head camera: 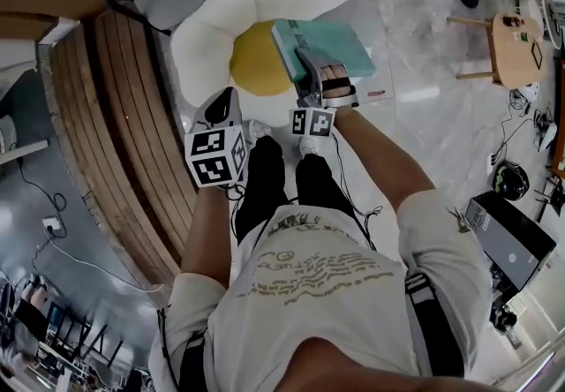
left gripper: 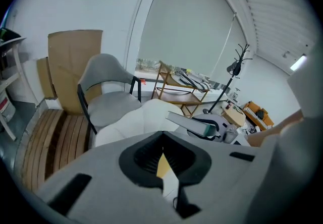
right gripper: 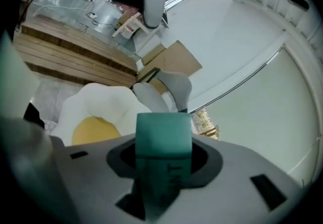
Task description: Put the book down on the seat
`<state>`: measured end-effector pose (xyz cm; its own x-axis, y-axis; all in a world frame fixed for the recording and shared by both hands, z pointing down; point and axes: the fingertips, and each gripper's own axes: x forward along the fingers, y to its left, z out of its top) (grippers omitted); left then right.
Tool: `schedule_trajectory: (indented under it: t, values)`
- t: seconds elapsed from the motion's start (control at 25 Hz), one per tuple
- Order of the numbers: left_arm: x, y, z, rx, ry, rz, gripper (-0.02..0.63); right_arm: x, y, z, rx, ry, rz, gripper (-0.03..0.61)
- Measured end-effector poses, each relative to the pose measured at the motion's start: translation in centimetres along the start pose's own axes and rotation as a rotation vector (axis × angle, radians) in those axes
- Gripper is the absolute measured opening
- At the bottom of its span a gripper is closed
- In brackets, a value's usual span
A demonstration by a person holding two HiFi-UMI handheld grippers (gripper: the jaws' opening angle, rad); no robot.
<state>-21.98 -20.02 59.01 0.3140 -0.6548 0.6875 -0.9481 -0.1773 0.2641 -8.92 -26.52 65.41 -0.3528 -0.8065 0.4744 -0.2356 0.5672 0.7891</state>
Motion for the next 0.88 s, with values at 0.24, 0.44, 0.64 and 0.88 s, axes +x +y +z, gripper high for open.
schedule_trajectory:
  t: [0.24, 0.44, 0.64, 0.88]
  values:
    - [4.2, 1.0, -4.4, 0.015, 0.091, -0.016, 0.020, 5.7, 5.4, -3.5, 0.003, 0.041, 0.034, 0.169]
    - [7.2, 2.1, -8.4, 0.038, 0.170, -0.050, 0.020, 9.2, 9.9, -5.3, 0.018, 0.079, 0.062, 0.169]
    - [9.2, 2.2, -12.7, 0.051, 0.233, -0.087, 0.020, 11.6, 15.9, -7.5, -0.021, 0.101, 0.137, 0.169]
    - [11.8, 3.9, -17.6, 0.054, 0.272, -0.101, 0.020, 14.6, 21.9, -11.1, -0.102, 0.209, 0.145, 0.167]
